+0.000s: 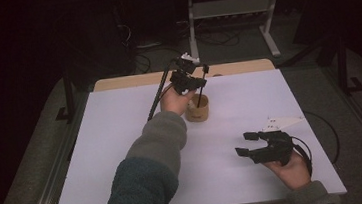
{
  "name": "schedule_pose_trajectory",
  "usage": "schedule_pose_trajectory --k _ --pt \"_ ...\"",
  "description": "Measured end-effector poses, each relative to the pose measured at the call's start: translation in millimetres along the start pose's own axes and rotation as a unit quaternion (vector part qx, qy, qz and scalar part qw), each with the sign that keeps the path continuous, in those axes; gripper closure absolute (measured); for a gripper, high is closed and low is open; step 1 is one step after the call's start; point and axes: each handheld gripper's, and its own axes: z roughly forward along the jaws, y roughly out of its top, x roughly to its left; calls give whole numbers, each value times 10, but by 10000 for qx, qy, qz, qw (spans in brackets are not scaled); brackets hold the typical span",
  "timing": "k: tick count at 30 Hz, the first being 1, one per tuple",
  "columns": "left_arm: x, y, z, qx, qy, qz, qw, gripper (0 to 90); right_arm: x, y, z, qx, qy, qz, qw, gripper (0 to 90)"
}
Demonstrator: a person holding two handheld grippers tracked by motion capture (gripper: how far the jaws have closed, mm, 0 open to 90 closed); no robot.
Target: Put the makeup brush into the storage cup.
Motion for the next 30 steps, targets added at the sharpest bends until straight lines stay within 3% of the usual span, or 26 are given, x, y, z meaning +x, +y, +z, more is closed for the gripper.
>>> schedule_pose_trajectory --k 10,18,23,30 --pt "9 -70 50 142 -30 20 9999 845 1 -2 0 -1 1 20 10000 321" --pt "15 -102 24 116 -38 5 9999 801 -1 -9 12 -46 50 49 10000 319" --pt "13 -118 -29 86 -85 17 9999 788 -4 -10 -4 0 -33 22 10000 315" --pt "-11 -149 -178 35 -142 203 9997 756 -9 -13 -5 -30 -89 -13 10000 308"
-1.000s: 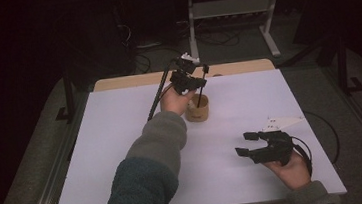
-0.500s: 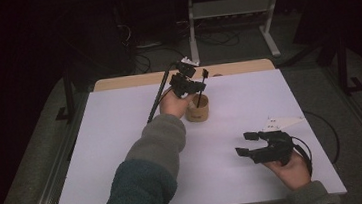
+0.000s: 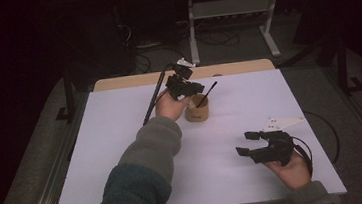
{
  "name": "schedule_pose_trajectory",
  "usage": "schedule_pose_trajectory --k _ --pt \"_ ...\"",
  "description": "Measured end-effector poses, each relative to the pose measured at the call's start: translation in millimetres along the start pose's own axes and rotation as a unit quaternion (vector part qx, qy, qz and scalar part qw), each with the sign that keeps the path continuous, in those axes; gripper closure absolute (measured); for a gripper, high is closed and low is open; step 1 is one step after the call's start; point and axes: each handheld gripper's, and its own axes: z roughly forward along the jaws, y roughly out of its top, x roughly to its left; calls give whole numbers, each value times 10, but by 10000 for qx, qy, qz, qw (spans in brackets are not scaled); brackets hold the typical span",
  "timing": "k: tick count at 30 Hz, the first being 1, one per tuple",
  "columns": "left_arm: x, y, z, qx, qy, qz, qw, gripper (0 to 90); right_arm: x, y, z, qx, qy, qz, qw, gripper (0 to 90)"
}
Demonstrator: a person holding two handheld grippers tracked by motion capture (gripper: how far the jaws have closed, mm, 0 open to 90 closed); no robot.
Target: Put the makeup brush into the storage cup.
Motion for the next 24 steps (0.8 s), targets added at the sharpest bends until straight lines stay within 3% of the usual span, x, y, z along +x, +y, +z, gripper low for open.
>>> schedule_pose_trajectory --k 11,14,24 --pt "6 -148 -289 -173 -74 22 9998 685 -22 -10 -20 -11 -191 79 9998 287" --pt "7 -205 -352 -187 -81 -21 9998 655 -30 -11 -17 0 -234 80 9997 283" --pt "17 -401 -594 -149 -54 108 9998 551 -37 -13 6 34 -314 77 9995 278"
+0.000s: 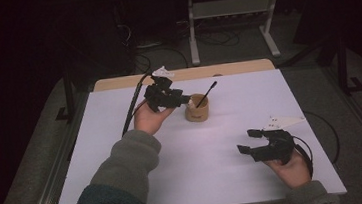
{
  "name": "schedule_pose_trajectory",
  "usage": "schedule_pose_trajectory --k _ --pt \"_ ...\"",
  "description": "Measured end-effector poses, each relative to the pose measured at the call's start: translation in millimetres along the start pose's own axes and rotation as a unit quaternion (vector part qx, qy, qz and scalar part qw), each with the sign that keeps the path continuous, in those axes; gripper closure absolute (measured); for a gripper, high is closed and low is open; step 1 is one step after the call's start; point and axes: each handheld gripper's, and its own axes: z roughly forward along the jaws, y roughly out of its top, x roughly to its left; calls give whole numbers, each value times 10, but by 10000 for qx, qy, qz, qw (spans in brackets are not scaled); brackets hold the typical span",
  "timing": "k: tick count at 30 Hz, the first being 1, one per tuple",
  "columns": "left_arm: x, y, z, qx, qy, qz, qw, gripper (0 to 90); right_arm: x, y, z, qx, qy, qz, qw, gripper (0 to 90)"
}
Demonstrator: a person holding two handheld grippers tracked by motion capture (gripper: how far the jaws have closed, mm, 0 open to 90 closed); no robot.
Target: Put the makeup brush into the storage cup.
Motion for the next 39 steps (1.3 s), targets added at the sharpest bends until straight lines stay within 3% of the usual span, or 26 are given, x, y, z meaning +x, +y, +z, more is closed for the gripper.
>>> schedule_pose_trajectory --k 4,6,20,29,32,39 --pt "-22 -72 -77 -35 -19 -15 10000 515 -7 -1 0 -18 -26 34 10000 277" --pt "-28 -104 -127 16 -7 88 10000 509 -10 -2 4 -7 -37 29 10000 276" --pt "-138 -347 -354 25 -74 279 9996 397 2 -4 32 50 -102 -5 9999 271" --pt "-218 -512 -497 41 -183 285 9994 338 10 -1 41 55 -112 1 9999 270" --pt "-238 -558 -537 100 -171 381 9991 325 15 0 40 62 -109 33 9999 270" --pt "-271 -684 -648 60 -144 340 9993 317 18 0 52 61 -113 -3 9999 269"
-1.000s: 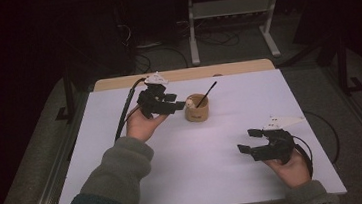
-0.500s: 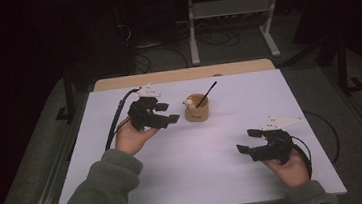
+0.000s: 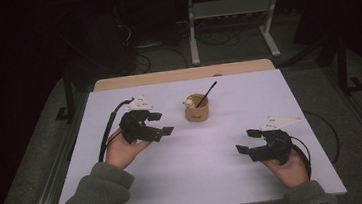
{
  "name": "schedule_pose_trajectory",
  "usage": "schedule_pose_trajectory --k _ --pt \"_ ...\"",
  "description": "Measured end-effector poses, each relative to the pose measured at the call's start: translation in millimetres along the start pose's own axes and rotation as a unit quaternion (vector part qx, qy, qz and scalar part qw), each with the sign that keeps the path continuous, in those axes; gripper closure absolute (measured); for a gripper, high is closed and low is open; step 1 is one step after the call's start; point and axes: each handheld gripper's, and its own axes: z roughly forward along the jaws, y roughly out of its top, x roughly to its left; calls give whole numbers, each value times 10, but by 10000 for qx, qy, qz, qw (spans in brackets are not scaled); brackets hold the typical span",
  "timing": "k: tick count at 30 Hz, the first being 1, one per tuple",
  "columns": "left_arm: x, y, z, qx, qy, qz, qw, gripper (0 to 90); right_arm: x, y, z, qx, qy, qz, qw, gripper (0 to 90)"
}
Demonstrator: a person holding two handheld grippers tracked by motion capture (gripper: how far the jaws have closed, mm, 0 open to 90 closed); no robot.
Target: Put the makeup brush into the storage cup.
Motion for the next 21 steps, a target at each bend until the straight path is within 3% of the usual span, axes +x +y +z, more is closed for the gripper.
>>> schedule_pose_trajectory --k 21 --pt "-124 -329 -185 -140 138 -125 9997 302 6 -9 9 25 -29 18 10000 265"
